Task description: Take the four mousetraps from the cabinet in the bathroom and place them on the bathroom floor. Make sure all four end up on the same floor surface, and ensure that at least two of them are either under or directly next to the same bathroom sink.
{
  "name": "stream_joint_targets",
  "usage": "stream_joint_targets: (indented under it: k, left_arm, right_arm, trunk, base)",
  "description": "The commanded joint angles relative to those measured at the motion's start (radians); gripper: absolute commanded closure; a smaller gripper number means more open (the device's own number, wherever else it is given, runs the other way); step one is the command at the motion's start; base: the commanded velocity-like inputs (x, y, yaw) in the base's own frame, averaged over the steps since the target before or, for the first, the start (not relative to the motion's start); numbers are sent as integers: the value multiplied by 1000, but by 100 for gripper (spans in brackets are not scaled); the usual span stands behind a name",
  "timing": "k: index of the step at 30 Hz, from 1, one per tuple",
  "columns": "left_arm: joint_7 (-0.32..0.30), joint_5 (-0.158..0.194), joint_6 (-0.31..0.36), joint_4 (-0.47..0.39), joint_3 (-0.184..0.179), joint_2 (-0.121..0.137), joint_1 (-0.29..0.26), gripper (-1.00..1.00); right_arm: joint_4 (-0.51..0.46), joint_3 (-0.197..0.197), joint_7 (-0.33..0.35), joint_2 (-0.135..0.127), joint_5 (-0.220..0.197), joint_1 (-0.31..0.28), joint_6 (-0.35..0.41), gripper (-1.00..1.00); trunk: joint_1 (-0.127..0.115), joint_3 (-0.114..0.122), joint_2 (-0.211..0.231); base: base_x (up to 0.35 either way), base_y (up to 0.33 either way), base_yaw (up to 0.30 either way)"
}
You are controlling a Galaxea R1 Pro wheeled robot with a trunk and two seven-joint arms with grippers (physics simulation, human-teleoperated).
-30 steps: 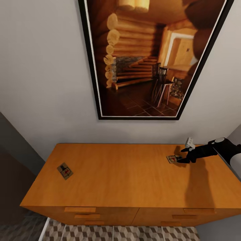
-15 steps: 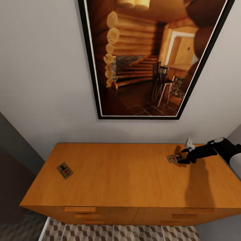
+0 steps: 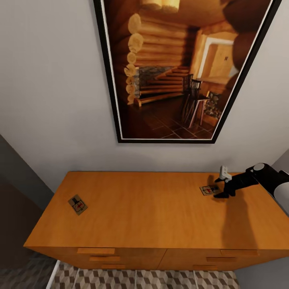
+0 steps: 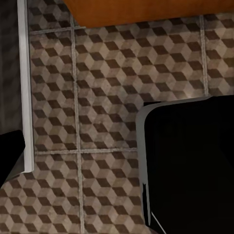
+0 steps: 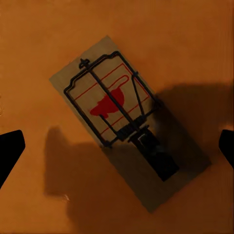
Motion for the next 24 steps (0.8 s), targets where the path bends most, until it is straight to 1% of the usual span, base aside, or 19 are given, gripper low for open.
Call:
stream_joint_targets:
  k: [1, 13, 20, 24]
  left_arm:
    - [4, 3, -5, 3, -9, 0, -1, -100]
    - [4, 3, -5, 3, -9, 0, -1, -100]
    - [4, 3, -5, 3, -9, 0, -2, -100]
    - [4, 3, -5, 2, -9, 0, -2, -100]
  right_arm:
    - [-5, -4, 3, 0, 11, 0, -15, -100]
    - [-84, -3, 50, -2, 11, 0, -31, -100]
    - [-90, -2, 65, -2, 11, 0, -31, -100]
    - [-91, -1, 105, 0, 11, 0, -31, -100]
  trunk:
    - [1, -2, -2]
    - [1, -2, -2]
    - [1, -2, -2]
    - [1, -2, -2]
  base:
    - [0, 0, 0]
    - [0, 0, 0]
    - [0, 0, 0]
    - [0, 0, 0]
